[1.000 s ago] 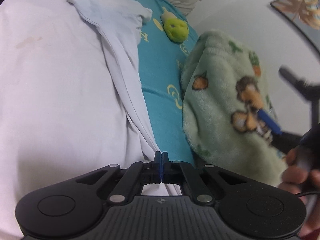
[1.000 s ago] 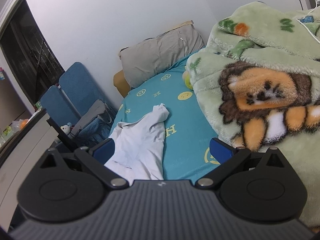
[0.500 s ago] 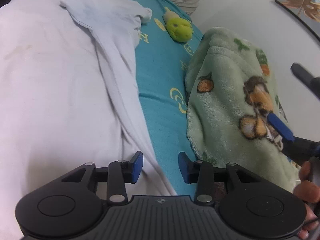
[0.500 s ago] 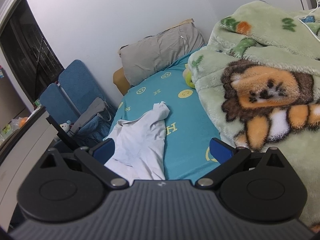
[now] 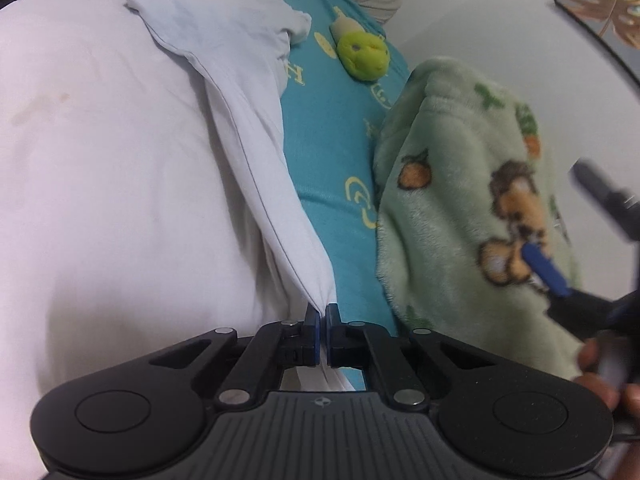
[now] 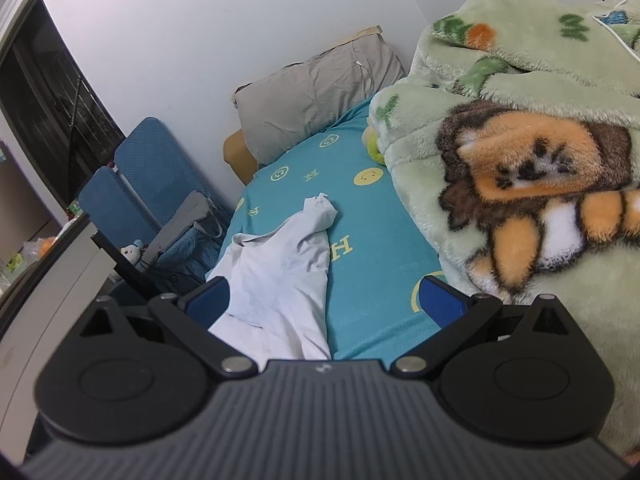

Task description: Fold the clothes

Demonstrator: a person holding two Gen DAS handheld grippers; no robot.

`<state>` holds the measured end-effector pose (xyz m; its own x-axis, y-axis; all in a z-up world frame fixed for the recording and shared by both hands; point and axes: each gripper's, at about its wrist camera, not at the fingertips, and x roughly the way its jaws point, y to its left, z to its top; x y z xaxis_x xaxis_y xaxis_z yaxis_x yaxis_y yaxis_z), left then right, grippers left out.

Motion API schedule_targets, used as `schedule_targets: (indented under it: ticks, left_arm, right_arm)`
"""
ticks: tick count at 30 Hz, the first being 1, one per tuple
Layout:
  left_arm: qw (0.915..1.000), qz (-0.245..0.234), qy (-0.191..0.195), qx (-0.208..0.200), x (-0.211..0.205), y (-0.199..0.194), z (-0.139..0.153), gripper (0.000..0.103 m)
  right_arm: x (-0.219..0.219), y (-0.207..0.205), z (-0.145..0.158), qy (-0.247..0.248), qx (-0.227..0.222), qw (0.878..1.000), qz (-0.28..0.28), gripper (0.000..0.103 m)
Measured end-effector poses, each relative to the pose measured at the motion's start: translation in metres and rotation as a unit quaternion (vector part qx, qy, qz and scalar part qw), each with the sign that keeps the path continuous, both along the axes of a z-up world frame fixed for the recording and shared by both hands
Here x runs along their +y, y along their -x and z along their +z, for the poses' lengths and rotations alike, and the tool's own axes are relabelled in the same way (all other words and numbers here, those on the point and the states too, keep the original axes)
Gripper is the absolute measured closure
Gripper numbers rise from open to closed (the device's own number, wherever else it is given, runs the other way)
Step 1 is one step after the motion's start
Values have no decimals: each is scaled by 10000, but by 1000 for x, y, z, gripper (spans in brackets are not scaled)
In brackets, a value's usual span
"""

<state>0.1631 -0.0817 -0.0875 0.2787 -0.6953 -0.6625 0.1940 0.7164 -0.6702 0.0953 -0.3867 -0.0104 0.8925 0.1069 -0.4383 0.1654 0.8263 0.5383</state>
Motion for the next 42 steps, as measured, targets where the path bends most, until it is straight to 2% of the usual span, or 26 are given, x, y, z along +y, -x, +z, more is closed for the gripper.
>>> schedule_targets:
  ticks: [3,6,9,11,12,16,17,18,19,24,27,29,31,32,33,34,35,39,42]
  left_arm:
    - [9997,97,61,209,45,-13,11,100]
    - [9989,273,-326,206,83,-26,13,100]
    - [9949,558,-774,323,109,-32,-3,100]
    - [9943,586,-839,298,116,-27,-12,98]
    - [9950,555,-795,233,116,-23,-14,93]
    - [9953,305,-767,-511,105,2,2,78]
    - [9944,192,-757,-705,96,8,8,67]
    - [9935,48,-759,-842,84,15,12,62]
    - [9922,-97,-760,-979,72,22,17,61]
    - [9827,-718,-726,-1546,15,53,27,46]
    - [9714,-1150,-881,-1881,-20,72,22,40]
    - [9595,-1504,-1152,-2085,-43,83,13,40]
    - [9434,-1753,-1611,-2310,-61,92,-4,43]
    - [9342,-1859,-1856,-2414,-69,96,-12,54]
    - [9249,-1919,-2134,-2493,-74,99,-21,76]
    - [9176,-1940,-2372,-2533,-76,101,-28,80]
    - [9146,-1920,-2468,-2562,-74,102,-31,85]
    - [9203,-1663,-2322,-2675,-48,106,-17,91]
    - [9418,-1206,-1936,-2472,-16,106,7,92]
  right_arm:
    - [0,-1,-1,3,42,10000,-19,0]
    - [3,-4,-2,20,94,10000,-1,0]
    - [10,-7,-4,125,171,9997,89,0]
    - [16,-9,-5,201,239,9994,166,0]
    - [18,-10,-6,224,269,9992,202,0]
    - [24,-13,-8,219,349,9988,271,0]
    - [26,-14,-7,250,344,9987,267,0]
    - [27,-14,-5,297,327,9987,266,0]
    - [28,-14,-3,348,307,9986,267,0]
    - [28,-11,2,491,247,9983,195,0]
    - [21,-8,5,469,175,9987,104,0]
    - [17,-7,5,432,159,9989,52,0]
    - [14,-6,4,364,154,9992,28,0]
    - [13,-5,3,338,155,9993,17,0]
    - [11,-5,2,315,164,9994,11,0]
    - [10,-6,1,287,174,9994,7,0]
    - [9,-6,1,253,172,9995,4,0]
    - [4,-5,0,140,142,9998,-7,0]
    - [2,-3,1,74,102,9999,-3,0]
